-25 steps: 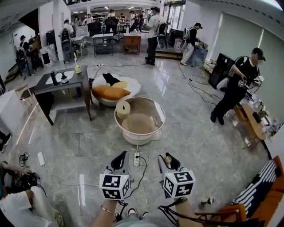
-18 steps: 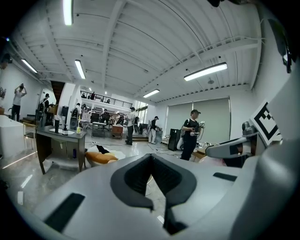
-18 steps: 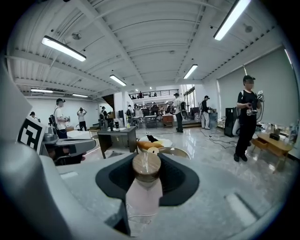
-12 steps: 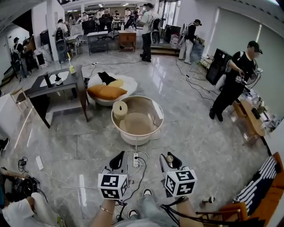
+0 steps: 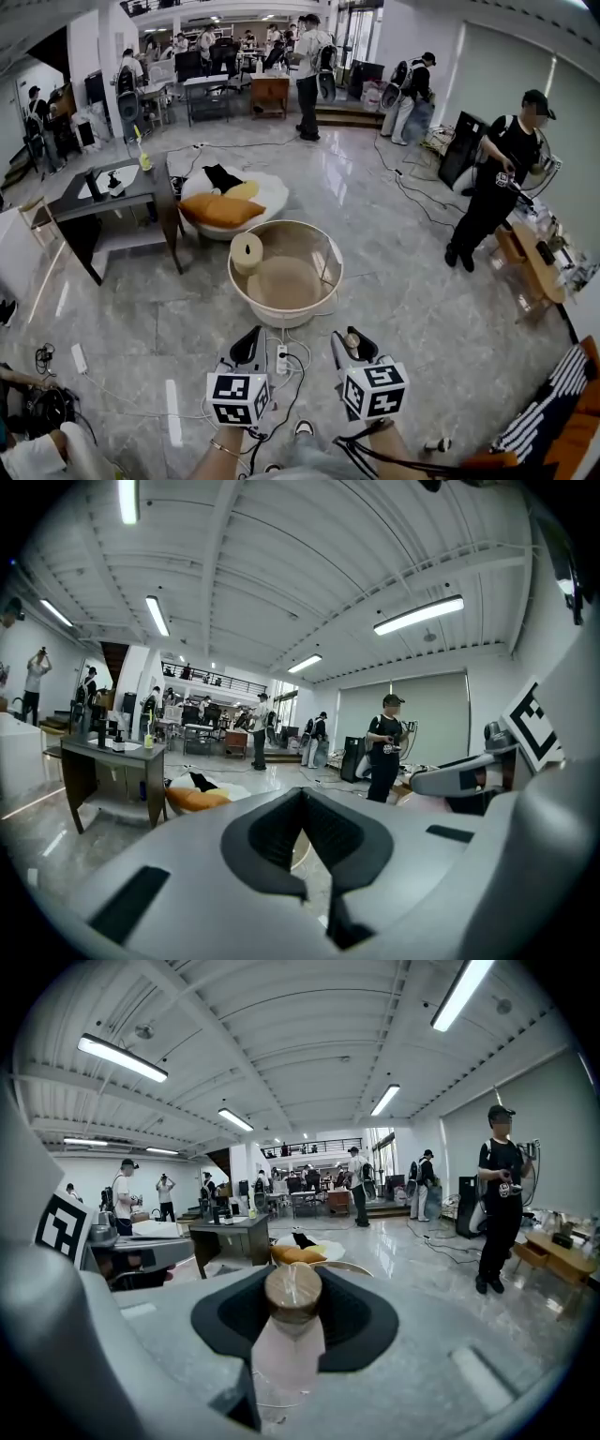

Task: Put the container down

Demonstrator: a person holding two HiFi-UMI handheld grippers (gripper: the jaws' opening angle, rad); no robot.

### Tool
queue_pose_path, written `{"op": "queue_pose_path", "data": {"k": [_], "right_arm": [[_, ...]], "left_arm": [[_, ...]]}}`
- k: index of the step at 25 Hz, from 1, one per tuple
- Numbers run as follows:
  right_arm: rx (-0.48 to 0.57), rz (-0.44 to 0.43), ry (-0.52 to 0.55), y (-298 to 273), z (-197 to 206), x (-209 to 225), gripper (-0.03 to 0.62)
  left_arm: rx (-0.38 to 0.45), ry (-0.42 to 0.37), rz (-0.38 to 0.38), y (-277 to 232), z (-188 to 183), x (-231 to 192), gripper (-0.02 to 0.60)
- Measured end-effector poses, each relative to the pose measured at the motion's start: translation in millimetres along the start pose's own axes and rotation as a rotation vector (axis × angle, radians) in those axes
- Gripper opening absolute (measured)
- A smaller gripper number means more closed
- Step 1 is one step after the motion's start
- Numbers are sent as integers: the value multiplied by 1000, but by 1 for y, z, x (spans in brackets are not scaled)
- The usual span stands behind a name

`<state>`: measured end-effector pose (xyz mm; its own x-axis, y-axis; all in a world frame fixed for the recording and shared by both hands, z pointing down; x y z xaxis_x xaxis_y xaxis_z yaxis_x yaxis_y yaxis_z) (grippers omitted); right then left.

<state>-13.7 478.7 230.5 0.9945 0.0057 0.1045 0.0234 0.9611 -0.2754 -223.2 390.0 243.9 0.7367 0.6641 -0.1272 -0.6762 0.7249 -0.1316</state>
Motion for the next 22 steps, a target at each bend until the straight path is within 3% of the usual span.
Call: {"op": "queue_pose_path", "data": {"k": [12, 22], "right_arm": [[-14, -74, 7, -74, -30, 81, 130], [1, -155, 16, -109, -46, 111, 130]], "left_arm": [[-13, -4, -84, -93, -15, 12, -8], [-1, -36, -124, -134, -34, 23, -8]]}}
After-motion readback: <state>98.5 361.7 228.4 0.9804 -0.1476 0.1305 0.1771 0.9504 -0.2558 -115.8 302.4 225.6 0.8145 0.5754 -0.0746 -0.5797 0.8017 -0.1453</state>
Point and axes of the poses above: the fingertips, and each gripper's own axes: y backward along the fingers, x to its right, z out of its underside, the point moved 9 cm from there along y, backward along the fingers, and after that the axes turned 5 degrees about x, right-handed, at the moved point
